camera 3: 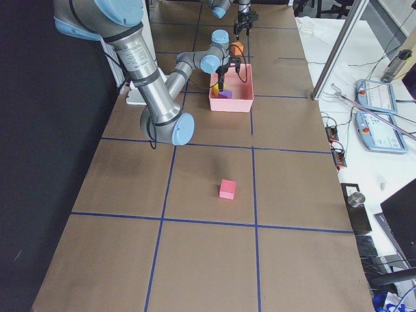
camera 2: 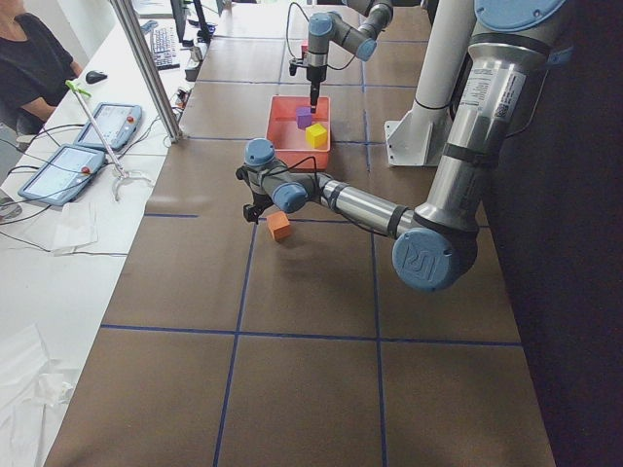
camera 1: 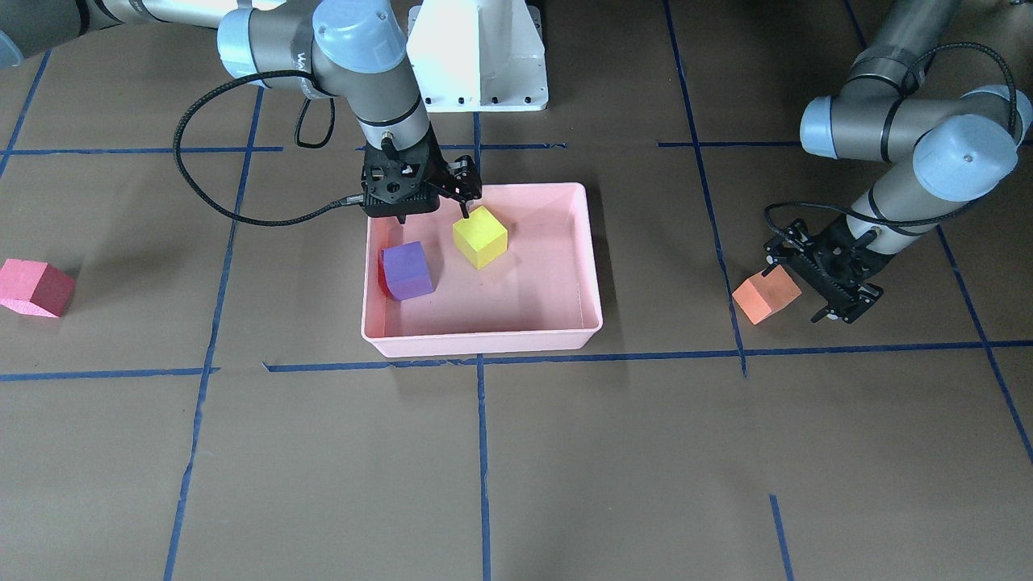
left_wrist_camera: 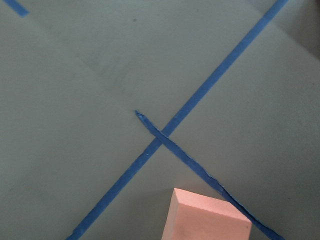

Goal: Place blocks into pink bin with both arms
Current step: 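Lower purple cube into bin with right gripper while left grasps orange cube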

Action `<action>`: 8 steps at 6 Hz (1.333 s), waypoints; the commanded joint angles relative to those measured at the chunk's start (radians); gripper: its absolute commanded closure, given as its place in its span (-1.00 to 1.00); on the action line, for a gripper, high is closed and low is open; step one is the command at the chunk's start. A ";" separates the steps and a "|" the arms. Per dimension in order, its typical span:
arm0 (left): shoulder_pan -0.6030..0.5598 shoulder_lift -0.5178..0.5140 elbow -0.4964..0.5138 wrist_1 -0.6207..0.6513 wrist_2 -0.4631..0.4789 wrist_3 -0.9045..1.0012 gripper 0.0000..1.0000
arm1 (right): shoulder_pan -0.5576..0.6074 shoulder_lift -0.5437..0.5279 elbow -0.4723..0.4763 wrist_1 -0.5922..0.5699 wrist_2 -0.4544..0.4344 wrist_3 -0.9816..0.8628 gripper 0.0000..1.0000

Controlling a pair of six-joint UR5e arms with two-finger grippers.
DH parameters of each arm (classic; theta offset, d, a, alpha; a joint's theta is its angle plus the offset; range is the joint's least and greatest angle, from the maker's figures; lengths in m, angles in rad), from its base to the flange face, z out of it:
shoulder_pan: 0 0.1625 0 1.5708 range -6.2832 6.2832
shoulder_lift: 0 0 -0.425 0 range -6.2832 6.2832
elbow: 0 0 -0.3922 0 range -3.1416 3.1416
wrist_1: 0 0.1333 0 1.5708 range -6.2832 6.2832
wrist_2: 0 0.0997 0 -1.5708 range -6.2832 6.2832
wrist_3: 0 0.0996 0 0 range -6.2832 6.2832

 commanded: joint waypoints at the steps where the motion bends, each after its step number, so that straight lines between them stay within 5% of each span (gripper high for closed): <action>1: 0.016 0.002 0.033 -0.028 -0.002 0.026 -1.00 | 0.023 -0.055 0.073 0.001 0.010 -0.011 -1.00; 6: 0.047 0.008 0.036 -0.030 -0.094 -0.017 -1.00 | 0.073 -0.088 0.102 -0.002 0.033 -0.012 -1.00; 8: 0.067 -0.004 0.077 -0.052 -0.067 -0.014 -0.99 | 0.168 -0.254 0.206 0.004 0.110 -0.128 -1.00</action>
